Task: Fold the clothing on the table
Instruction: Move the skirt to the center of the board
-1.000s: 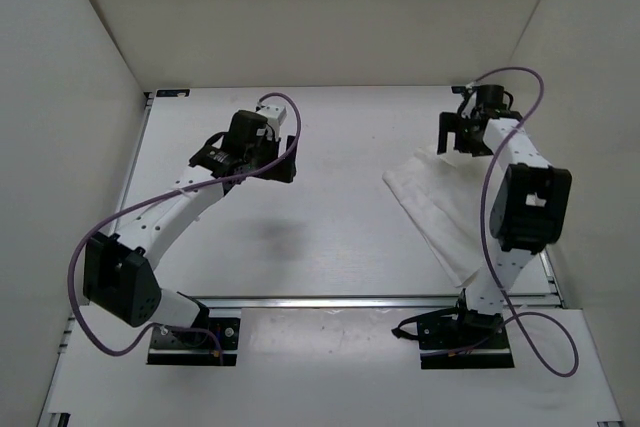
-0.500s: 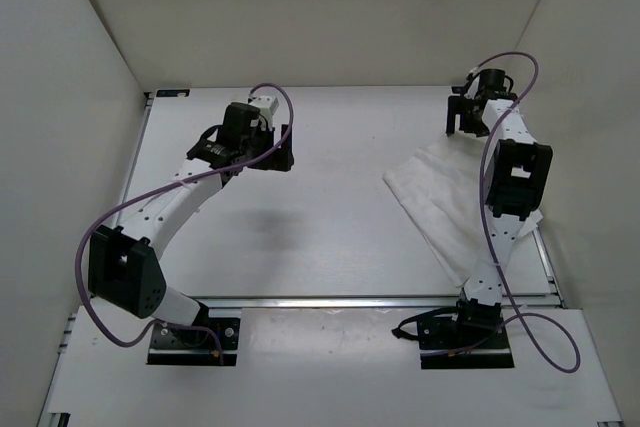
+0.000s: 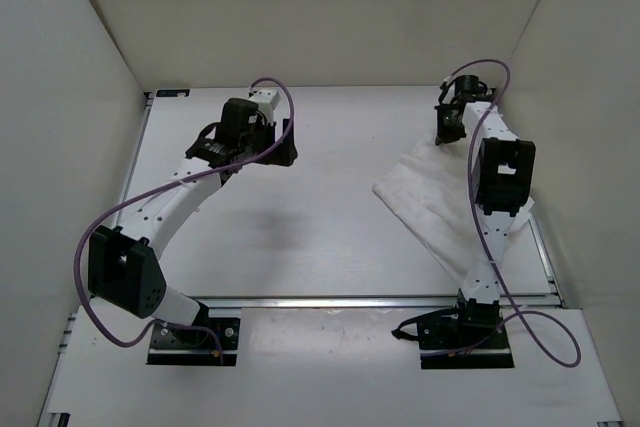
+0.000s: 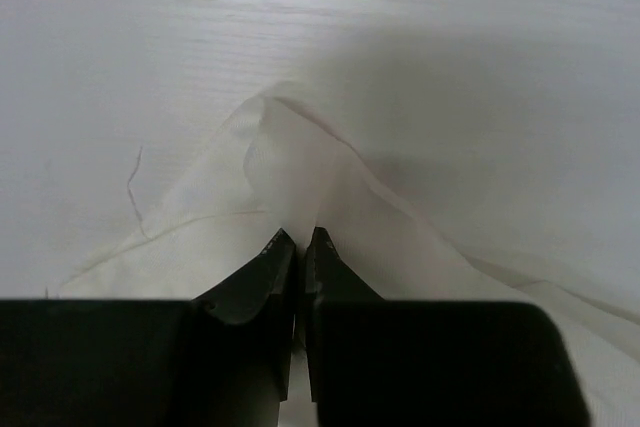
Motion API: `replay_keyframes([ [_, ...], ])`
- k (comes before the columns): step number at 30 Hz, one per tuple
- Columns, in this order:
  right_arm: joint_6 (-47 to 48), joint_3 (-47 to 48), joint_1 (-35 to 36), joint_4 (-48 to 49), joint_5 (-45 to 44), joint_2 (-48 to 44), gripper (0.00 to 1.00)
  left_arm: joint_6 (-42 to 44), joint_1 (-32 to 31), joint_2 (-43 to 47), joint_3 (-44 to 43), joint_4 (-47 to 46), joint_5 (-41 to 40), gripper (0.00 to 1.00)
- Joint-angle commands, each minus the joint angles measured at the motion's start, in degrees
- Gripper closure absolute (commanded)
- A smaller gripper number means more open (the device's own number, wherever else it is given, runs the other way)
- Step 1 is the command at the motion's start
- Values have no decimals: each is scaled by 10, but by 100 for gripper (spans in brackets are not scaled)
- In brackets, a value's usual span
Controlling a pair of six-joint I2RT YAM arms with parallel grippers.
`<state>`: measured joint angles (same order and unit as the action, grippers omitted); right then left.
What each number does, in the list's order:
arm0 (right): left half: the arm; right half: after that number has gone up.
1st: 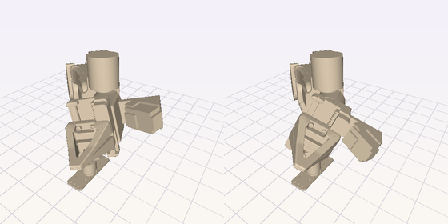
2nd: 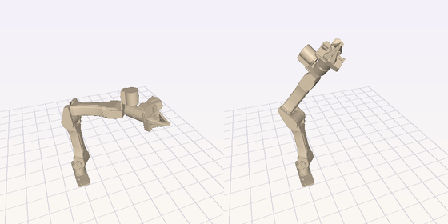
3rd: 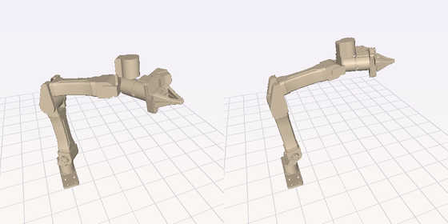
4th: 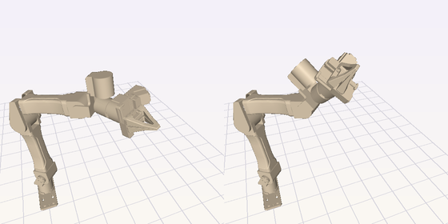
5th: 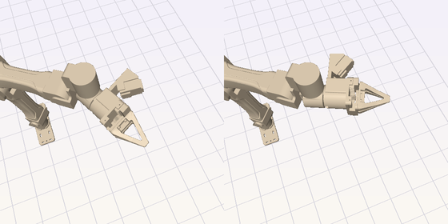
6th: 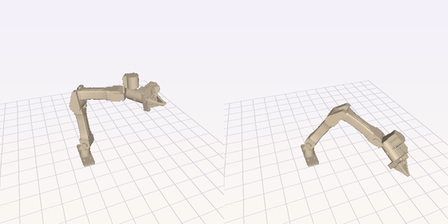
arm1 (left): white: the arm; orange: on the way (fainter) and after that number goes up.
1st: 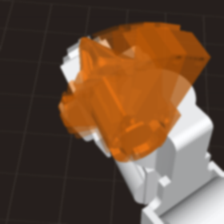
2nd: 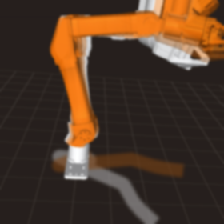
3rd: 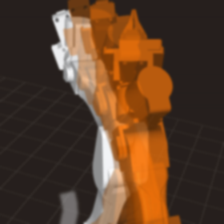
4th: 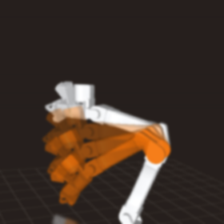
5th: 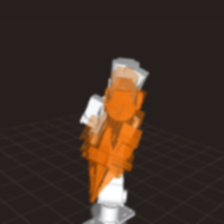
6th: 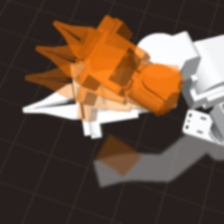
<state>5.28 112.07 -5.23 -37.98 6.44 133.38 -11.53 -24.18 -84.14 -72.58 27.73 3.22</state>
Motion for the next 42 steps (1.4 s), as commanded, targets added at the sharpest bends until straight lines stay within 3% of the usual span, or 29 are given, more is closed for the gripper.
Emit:
replay_keyframes([
  [1, -24, -15, 43, -1, 55, -62, 100, -11, -8, 11, 21, -47, 48, 1],
  [8, -24, -11, 180, -30, 23, -133, 100, -120, -44, 26, 195, -223, 156, 2],
  [11, -40, 20, 211, -43, 42, -153, 100, -154, -68, 21, 232, -315, 181, 4],
  [15, -79, 10, 236, -13, 87, -202, 100, -157, -97, 20, 262, -365, 187, 3],
  [19, -80, -9, 245, 7, 103, -238, 100, -212, -97, 22, 329, -499, 209, 5],
  [25, -102, -17, 230, 13, 171, -264, 100, -171, -121, -9, 325, -495, 114, 2],
  [35, -94, -84, 212, 26, 204, -309, 100, -168, -66, -36, 324, -521, 78, 3],
  [42, -91, -98, 212, 26, 227, -337, 100, -151, -71, -90, 308, -525, 74, 3],
])
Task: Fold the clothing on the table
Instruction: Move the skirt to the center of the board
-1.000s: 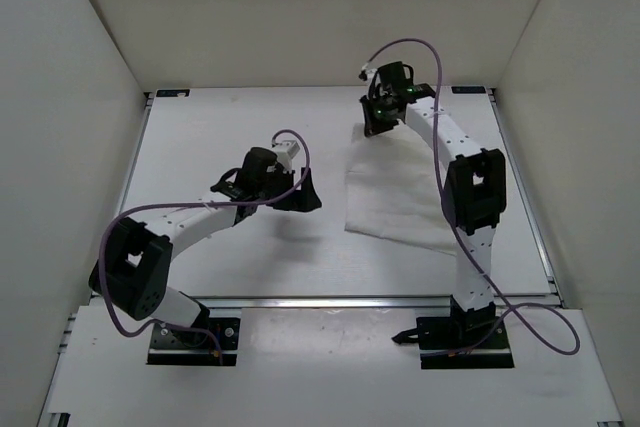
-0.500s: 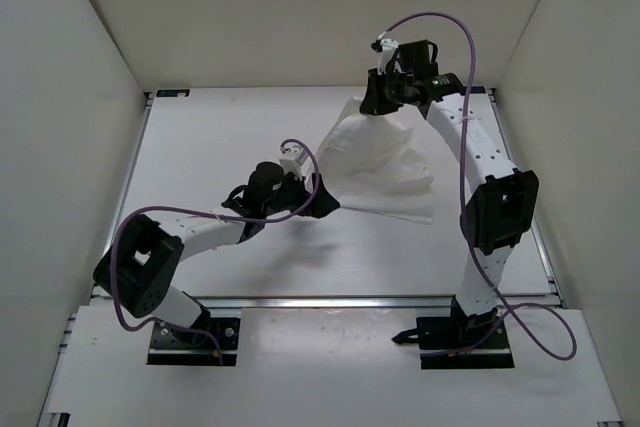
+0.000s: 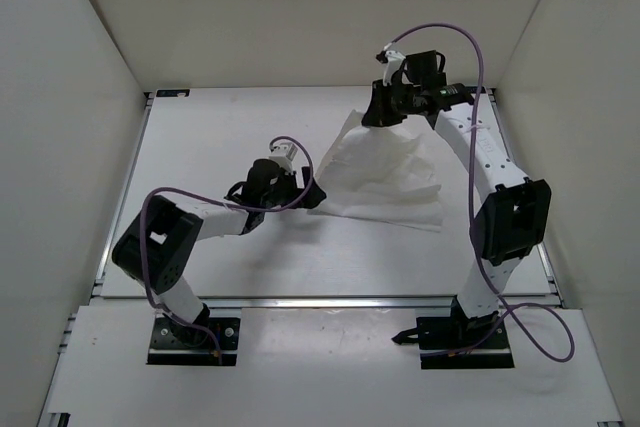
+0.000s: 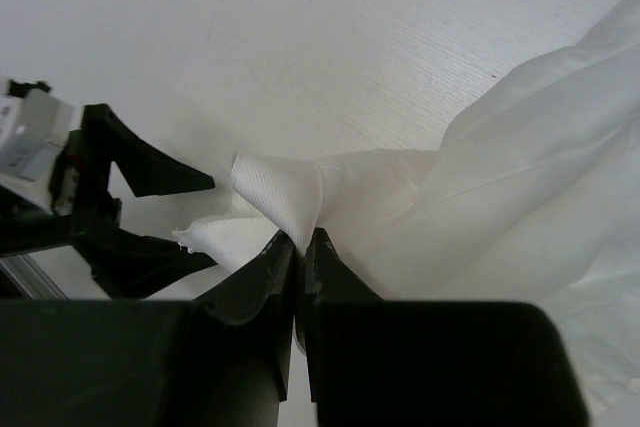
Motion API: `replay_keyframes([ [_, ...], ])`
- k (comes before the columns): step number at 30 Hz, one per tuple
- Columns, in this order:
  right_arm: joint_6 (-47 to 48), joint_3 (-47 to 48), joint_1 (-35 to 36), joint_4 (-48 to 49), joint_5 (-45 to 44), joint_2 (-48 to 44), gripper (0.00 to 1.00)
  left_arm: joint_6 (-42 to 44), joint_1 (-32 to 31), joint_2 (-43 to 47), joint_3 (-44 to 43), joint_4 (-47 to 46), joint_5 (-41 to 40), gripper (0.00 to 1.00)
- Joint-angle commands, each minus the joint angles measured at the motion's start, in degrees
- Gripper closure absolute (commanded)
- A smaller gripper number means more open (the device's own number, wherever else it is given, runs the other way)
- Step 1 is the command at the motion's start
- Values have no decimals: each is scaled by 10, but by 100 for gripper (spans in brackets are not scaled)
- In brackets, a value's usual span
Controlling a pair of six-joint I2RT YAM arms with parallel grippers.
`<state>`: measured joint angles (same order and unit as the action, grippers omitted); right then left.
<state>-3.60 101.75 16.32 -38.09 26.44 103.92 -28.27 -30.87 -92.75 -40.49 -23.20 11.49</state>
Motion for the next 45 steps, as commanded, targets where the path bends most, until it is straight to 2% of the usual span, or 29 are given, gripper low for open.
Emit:
replay_keyframes([
  [1, -1, 7, -3, 28, 28, -50, 100, 15, -4, -15, -14, -21, -5, 3],
  [5, 10, 4, -12, 28, 50, -61, 100, 5, 3, -40, -13, -49, 31, 17],
  [6, 11, -1, -11, 32, 58, -63, 99, 8, -3, -44, -17, -56, 36, 28],
  [7, 6, -6, -14, 37, 58, -67, 100, 3, -6, -51, -20, -60, 41, 43],
  [8, 8, -9, -11, 42, 66, -70, 100, 3, -12, -54, -27, -61, 44, 51],
  [10, 6, -9, -14, 38, 64, -75, 100, 9, -26, -56, -34, -63, 53, 85],
  [12, 17, -1, -17, 37, 56, -79, 100, 20, -31, -47, -47, -42, 50, 100],
  [14, 18, 9, -22, 28, 47, -78, 100, 31, -26, -30, -60, -13, 39, 100],
  [17, 25, 47, -44, 26, 31, -70, 100, 72, -7, 6, -102, 80, 12, 100],
  [21, 12, 145, -68, 50, 24, -44, 100, 154, 64, 75, -201, 196, -16, 100],
  [26, 2, 287, -55, 68, 17, 2, 100, 252, 115, 147, -372, 269, -114, 100],
  [29, -6, 308, -53, 76, 10, -12, 100, 321, 105, 177, -430, 284, -173, 100],
  [32, -1, 241, -58, 94, -6, -62, 100, 377, 72, 217, -413, 261, -208, 100],
  [35, -6, 54, -66, 159, 6, -145, 100, 395, 53, 263, -335, 239, -220, 100],
  [37, -18, -102, -71, 208, 1, -214, 100, 381, 52, 286, -287, 269, -217, 100],
  [39, -12, -178, -60, 202, -16, -254, 100, 376, 31, 317, -239, 296, -238, 100],
  [42, -9, -251, -33, 167, -53, -309, 100, 351, -8, 382, -174, 335, -265, 100],
  [45, -29, -259, 5, 132, -62, -351, 100, 319, -2, 416, -201, 410, -250, 100],
])
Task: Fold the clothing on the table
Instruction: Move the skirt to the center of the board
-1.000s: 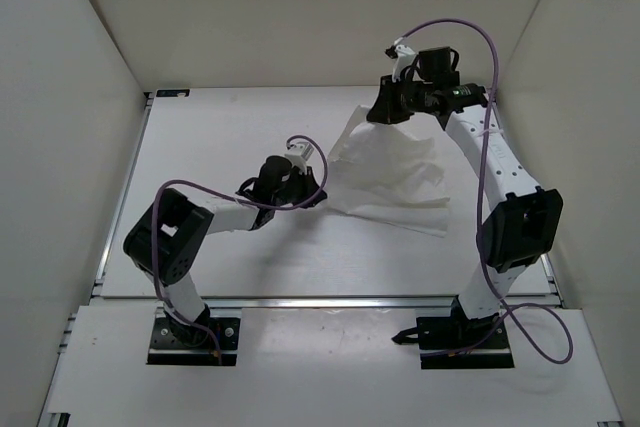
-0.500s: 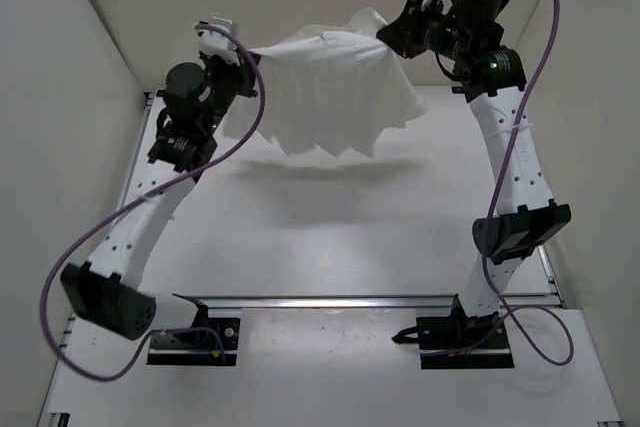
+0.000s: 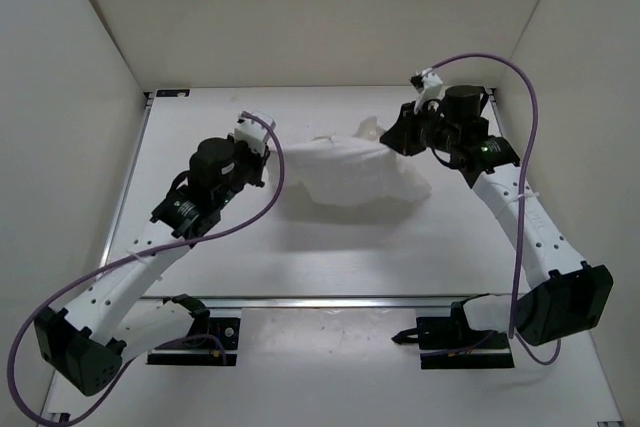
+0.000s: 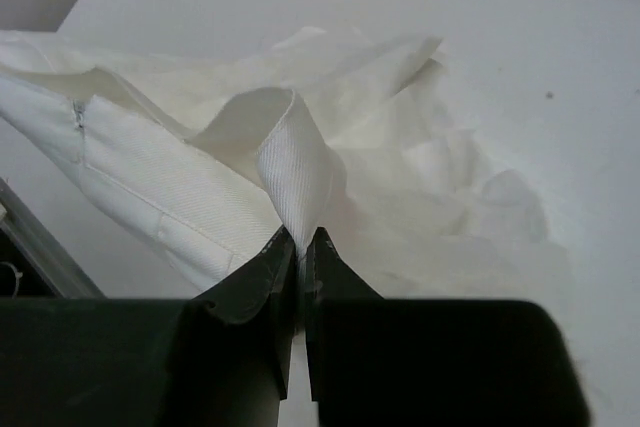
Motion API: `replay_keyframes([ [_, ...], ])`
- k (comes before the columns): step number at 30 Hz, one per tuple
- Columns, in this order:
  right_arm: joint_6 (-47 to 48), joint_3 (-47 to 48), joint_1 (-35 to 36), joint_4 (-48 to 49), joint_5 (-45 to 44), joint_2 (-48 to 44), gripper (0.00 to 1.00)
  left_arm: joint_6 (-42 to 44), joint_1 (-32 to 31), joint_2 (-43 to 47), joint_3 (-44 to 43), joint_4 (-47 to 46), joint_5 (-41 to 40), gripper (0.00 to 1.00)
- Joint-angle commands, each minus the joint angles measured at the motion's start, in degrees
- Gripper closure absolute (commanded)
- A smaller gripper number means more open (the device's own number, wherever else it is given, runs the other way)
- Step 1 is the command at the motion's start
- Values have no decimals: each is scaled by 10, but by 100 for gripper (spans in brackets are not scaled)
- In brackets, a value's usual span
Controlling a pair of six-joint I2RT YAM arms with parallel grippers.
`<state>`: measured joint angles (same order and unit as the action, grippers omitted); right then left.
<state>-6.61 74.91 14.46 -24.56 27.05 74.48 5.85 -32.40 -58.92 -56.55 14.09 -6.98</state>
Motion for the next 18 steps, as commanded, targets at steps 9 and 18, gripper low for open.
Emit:
replay_keyframes([
  [9, -5, 183, 97, -70, -130, -31, 100, -54, 27, 50, -234, 106, -33, 100],
  [18, 19, 177, 0, -68, -82, 173, 100, -137, 78, -147, -149, 61, -24, 100],
])
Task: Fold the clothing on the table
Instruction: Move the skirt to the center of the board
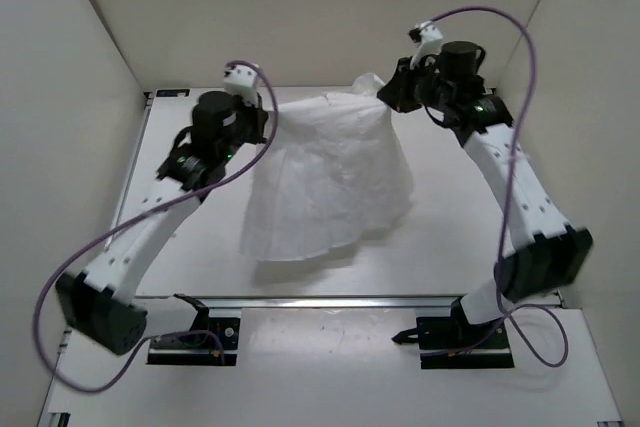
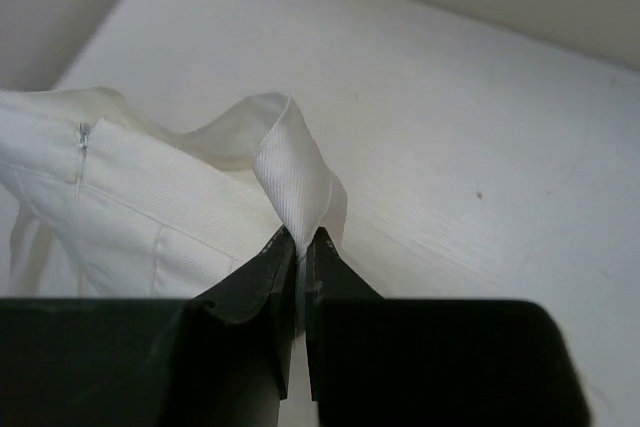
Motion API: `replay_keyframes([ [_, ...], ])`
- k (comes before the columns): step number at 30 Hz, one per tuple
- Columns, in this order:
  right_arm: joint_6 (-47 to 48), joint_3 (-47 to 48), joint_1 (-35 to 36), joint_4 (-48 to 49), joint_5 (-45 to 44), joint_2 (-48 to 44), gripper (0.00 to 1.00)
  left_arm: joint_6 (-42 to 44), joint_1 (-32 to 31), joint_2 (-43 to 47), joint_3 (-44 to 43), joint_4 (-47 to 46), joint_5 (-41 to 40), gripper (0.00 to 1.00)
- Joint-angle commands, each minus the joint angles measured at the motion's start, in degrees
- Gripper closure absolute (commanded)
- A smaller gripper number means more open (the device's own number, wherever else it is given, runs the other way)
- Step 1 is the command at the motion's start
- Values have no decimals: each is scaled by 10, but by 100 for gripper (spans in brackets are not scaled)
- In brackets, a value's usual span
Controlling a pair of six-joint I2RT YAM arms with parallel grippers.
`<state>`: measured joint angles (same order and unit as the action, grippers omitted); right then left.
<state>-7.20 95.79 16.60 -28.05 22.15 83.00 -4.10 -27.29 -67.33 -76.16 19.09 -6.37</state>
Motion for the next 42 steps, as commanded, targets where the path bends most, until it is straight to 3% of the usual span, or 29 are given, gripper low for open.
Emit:
replay_keyframes([
  [1, 34, -32, -21, -18, -40, 118, 100, -41, 30, -95, 60, -4, -28, 100],
  [4, 64, 29, -22, -8, -44, 218, 100, -53, 47, -182, 49, -59, -28, 100],
  [6, 56, 120, -31, -22, -34, 285, 100, -53, 64, -236, 0, -73, -19, 100],
  [8, 41, 228, -46, -37, 13, 353, 100, -34, 65, -309, -108, -63, -27, 100],
  [12, 5, 339, -80, 0, 43, 349, 100, 21, 60, -362, -299, -20, -59, 100],
  [15, 21, 353, -89, -9, 23, 279, 100, 16, 59, -324, -322, -33, -46, 100],
  [19, 64, 286, -56, -35, -34, 190, 100, 58, 24, -233, -252, -44, -77, 100],
  [22, 68, 113, -13, -8, -95, 49, 100, 87, -13, -137, -136, -68, -111, 100],
  [25, 55, -183, 26, 104, -125, -100, 100, 53, -38, -5, 42, -103, -122, 100],
  [28, 4, -304, 41, 98, -132, -208, 100, 29, -47, 119, 150, -86, -119, 100],
  [30, -16, -330, 54, 78, -126, -249, 100, 30, -60, 184, 170, -67, -119, 100],
  [33, -17, -311, 70, 61, -141, -294, 100, 32, -45, 237, 131, -32, -105, 100],
  [37, -3, -193, 29, 39, -107, -229, 100, 34, -14, 201, 31, -11, -74, 100],
  [42, 2, -143, -15, 28, -69, -96, 100, 15, -12, 104, 64, -37, -97, 100],
])
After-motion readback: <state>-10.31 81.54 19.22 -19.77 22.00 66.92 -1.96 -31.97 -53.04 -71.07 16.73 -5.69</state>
